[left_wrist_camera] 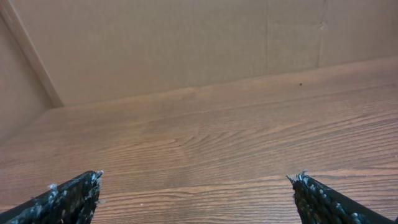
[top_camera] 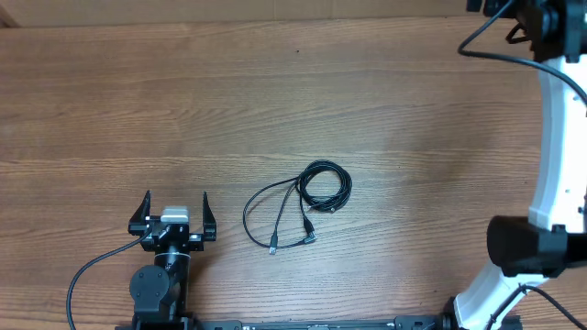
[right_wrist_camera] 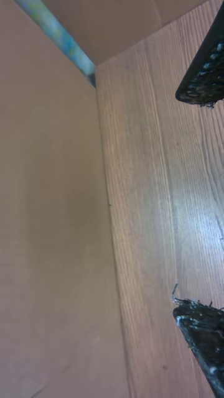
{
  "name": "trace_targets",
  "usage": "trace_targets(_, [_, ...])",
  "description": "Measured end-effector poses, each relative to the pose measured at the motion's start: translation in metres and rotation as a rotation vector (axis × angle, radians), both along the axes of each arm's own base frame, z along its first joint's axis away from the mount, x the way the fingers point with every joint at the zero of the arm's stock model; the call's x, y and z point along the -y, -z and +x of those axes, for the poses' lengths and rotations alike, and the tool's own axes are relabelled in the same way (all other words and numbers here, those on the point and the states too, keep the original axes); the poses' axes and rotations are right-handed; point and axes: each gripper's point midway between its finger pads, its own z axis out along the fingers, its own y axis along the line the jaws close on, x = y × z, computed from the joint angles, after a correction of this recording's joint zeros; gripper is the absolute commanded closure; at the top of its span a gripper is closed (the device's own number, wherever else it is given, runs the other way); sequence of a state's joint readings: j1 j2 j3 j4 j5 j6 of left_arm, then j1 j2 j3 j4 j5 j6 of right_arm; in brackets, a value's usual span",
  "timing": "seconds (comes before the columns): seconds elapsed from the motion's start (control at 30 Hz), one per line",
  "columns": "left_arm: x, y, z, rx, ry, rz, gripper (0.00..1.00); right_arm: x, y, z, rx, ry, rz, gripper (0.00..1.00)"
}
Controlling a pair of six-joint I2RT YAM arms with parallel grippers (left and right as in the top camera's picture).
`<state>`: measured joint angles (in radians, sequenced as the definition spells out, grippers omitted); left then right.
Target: Untangle cables
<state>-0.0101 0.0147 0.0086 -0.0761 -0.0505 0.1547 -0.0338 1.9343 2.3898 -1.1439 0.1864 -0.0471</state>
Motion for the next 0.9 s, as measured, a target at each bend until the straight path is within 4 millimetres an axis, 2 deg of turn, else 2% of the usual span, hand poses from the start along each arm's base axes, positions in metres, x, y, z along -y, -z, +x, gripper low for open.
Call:
trace_targets(0.27, [0.000, 0.000, 0.000, 0.000, 0.000, 0.000, 0.01, -0.013, 0.031, 0.005, -0.070, 0.015, 0.141, 0.00])
trace_targets(0.47, [0.000, 0.000, 0.000, 0.000, 0.000, 0.000, 0.00, -0.029, 0.076, 0.000, -0.224, 0.006, 0.254, 0.00])
trace_targets(0.57, [0.000, 0.000, 0.000, 0.000, 0.000, 0.000, 0.00, -0.032, 0.082, 0.002, -0.235, 0.004, 0.269, 0.00])
trace_targets(0.67, [0.000, 0.000, 0.000, 0.000, 0.000, 0.000, 0.01, -0.033, 0.080, 0.005, -0.220, 0.001, 0.278, 0.00])
trace_targets(0.9, [0.000, 0.000, 0.000, 0.000, 0.000, 0.000, 0.00, -0.034, 0.084, 0.000, -0.248, 0.003, 0.287, 0.00])
